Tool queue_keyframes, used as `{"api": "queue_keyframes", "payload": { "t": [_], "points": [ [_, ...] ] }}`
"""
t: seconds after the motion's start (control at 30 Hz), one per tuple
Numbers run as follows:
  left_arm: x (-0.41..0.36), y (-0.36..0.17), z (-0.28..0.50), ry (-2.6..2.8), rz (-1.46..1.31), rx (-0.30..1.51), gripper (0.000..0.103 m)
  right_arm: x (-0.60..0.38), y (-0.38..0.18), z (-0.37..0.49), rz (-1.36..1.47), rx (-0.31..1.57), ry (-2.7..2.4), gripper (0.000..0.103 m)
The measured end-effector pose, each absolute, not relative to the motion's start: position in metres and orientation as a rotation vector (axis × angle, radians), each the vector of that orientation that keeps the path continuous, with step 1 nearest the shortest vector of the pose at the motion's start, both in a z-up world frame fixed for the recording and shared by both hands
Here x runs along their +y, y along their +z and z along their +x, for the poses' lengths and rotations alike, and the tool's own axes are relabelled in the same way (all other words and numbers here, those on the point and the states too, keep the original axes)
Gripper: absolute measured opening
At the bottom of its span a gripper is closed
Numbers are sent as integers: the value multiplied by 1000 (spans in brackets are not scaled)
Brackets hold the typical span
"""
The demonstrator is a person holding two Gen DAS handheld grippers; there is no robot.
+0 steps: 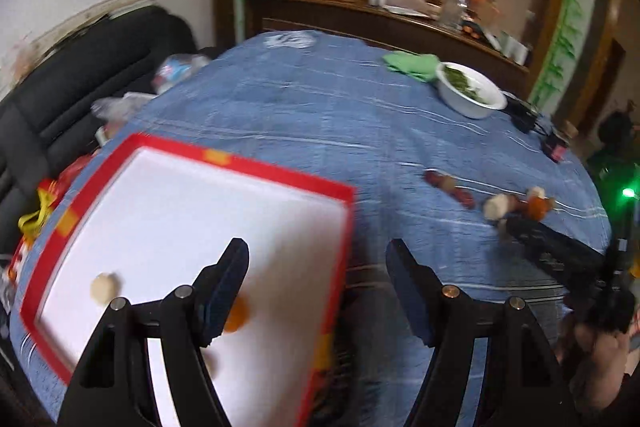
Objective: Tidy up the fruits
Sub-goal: 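Grasp a white cube with the right gripper while the left gripper grasps a brown cake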
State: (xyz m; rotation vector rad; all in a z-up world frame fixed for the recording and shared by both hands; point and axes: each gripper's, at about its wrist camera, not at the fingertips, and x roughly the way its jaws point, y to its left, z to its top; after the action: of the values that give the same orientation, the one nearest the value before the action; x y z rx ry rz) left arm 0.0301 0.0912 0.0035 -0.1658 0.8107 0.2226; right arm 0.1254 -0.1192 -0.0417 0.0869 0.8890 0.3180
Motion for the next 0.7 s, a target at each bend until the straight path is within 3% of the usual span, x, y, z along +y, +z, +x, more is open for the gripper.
{"api": "queue_keyframes", "payload": {
  "t": [0.13, 0.23, 0.7],
  "points": [
    [67, 3, 49, 171, -123, 813, 71, -108, -59, 144, 41, 957, 321, 43],
    [45, 3, 65, 125, -81, 807, 71, -110, -59, 141, 21, 940, 318, 26],
    [-55, -29, 157, -72, 84, 849, 68, -179, -46, 122, 242, 884, 269, 26]
  ]
}}
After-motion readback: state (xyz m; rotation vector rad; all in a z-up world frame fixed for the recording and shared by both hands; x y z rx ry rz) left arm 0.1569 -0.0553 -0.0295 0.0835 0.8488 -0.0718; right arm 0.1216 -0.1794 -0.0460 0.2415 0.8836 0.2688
